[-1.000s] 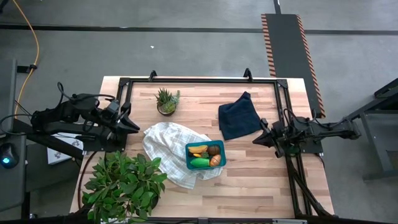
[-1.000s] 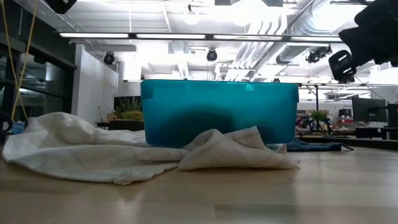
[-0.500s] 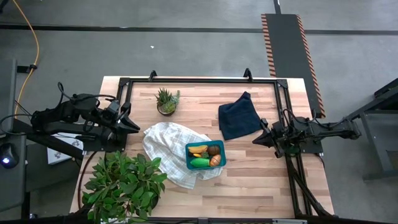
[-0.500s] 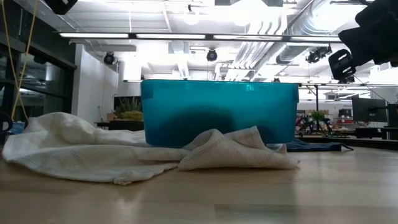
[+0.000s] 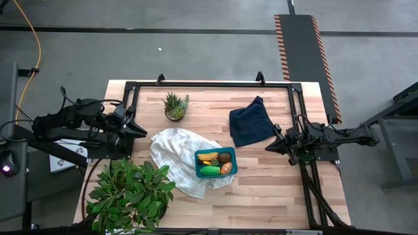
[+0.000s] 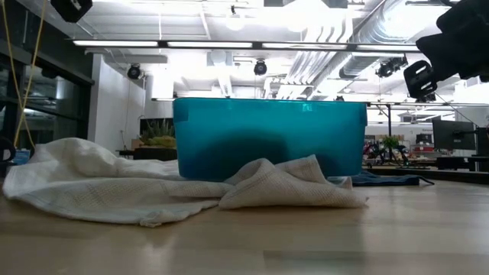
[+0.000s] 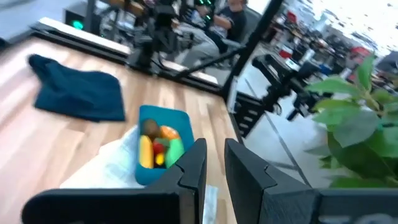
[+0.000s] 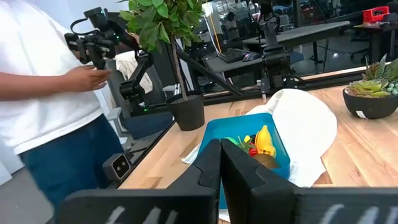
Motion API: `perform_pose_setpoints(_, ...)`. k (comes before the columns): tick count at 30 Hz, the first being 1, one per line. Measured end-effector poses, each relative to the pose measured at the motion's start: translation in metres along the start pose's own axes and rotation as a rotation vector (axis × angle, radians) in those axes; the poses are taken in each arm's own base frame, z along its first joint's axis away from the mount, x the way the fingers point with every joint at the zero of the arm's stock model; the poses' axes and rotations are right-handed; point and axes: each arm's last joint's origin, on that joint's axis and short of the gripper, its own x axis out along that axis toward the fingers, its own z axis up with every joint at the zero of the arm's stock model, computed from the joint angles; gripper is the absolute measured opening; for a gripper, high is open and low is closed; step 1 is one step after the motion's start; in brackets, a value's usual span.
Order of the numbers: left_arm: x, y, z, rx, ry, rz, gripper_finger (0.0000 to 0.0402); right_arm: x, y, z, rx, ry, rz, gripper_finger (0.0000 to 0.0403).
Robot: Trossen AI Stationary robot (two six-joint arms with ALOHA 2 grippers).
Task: Pick and placing Produce into tupperware
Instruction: Return to Home Position
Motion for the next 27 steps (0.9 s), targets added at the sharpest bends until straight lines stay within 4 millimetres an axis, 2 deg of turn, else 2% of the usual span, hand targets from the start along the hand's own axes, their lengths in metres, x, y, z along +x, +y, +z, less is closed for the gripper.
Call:
perform_pose_setpoints(5,-0.006,0.001,-0.004,-0.004,0.01,0.024,0.0046,0.0,0.0,0.0,0.0,0.0,0.0,0.0)
perform_pose_setpoints(9,-0.019,-0.001,-0.007,-0.014,-0.037,0.007,0.0046,0.0,0.0,0.0,0.0,0.0,0.0,0.0)
perform_pose_setpoints(14,-0.03,-0.001,-0.003,0.186,-0.343,0.057,0.0046,0.0,0.0,0.0,0.0,0.0,0.001,0.0)
perform_pose_setpoints(19,-0.013,0.011,-0.024,0.391,-0.558,0.036,0.0046,0.0,0.0,0.0,0.0,0.0,0.001,0.0)
perform_pose_setpoints(23,0.009,0.026,-0.051,0.42,-0.606,-0.009,0.0046,0.0,0.0,0.0,0.0,0.0,0.001,0.0)
perform_pose_setpoints(27,0.023,0.033,-0.066,0.443,-0.642,-0.06,0.0046,0.0,0.0,0.0,0.0,0.0,0.003,0.0)
